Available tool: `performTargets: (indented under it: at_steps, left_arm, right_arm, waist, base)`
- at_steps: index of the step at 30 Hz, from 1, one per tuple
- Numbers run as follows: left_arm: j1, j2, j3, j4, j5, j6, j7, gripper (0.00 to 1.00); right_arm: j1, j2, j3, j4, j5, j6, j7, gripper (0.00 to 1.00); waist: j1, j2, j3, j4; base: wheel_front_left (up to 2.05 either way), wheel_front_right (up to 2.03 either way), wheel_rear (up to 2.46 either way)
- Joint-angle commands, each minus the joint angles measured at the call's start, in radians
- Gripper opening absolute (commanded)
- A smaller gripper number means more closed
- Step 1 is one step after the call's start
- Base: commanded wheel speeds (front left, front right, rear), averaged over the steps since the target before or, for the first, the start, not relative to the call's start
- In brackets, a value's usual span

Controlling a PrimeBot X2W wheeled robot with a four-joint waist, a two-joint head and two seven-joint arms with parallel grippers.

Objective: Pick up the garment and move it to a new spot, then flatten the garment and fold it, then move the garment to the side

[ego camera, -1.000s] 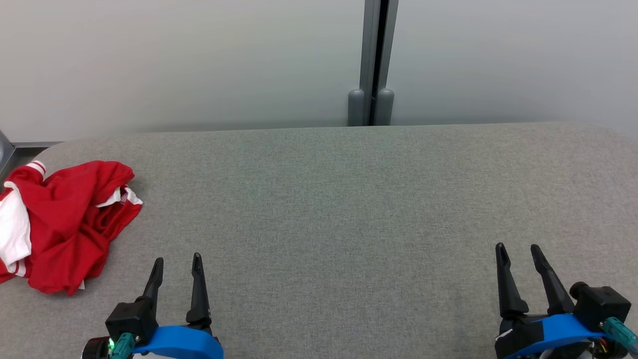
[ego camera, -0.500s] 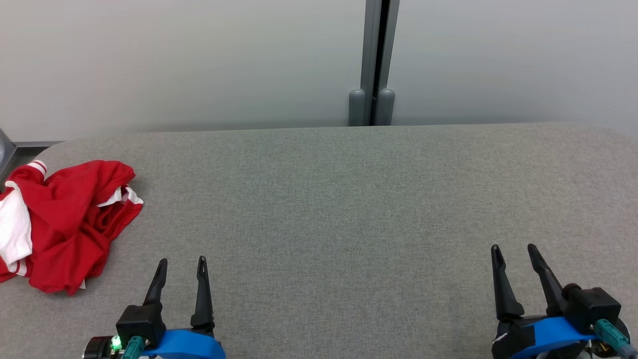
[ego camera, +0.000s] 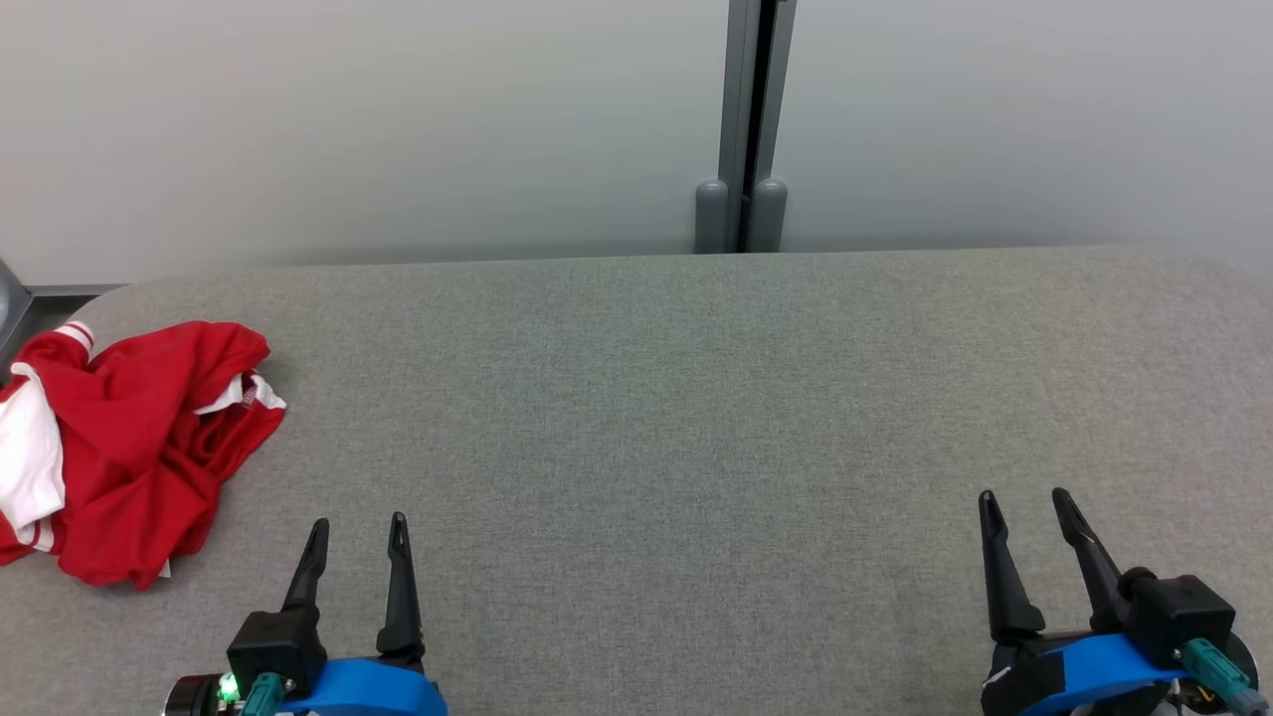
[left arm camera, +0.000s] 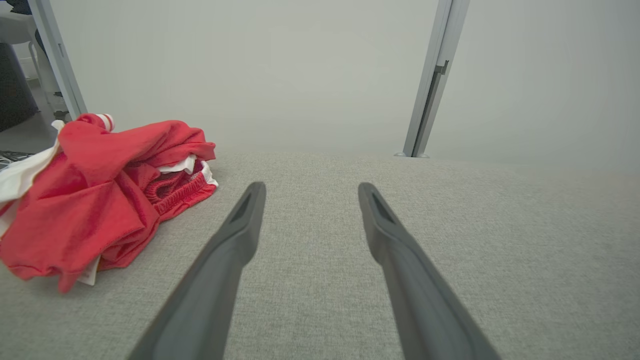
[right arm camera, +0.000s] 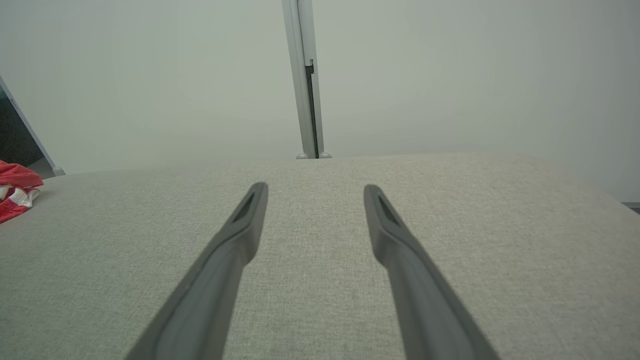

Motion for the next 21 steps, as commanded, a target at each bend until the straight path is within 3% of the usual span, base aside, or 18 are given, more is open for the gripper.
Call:
performTargets:
  at_steps: [1,10,21]
  left_arm:
    - [0.008,0.002,0.002,0.002,-0.001,0.008,-0.005,1.00]
    - [0.005,0.004,-0.005,-0.003,0.009,0.008,-0.004,1.00]
    - [0.010,0.007,0.001,-0.026,0.009,0.014,-0.004,1.00]
  right_arm:
    - [0.008,-0.007,-0.003,0.001,0.000,0.000,-0.006,1.00]
    - [0.030,-0.006,-0.009,-0.004,-0.012,0.000,-0.005,1.00]
    - [0.039,-0.006,-0.010,-0.008,-0.009,0.000,-0.005,1.00]
  waist:
    - [0.0000,0.0000,-0.001,0.001]
    - [0.0000,0.0000,-0.013,0.056]
    - [0.0000,0.0000,-0.019,0.279]
  base:
    - [0.00,0.00,0.00]
    - [0.00,0.00,0.00]
    - [0.00,0.00,0.00]
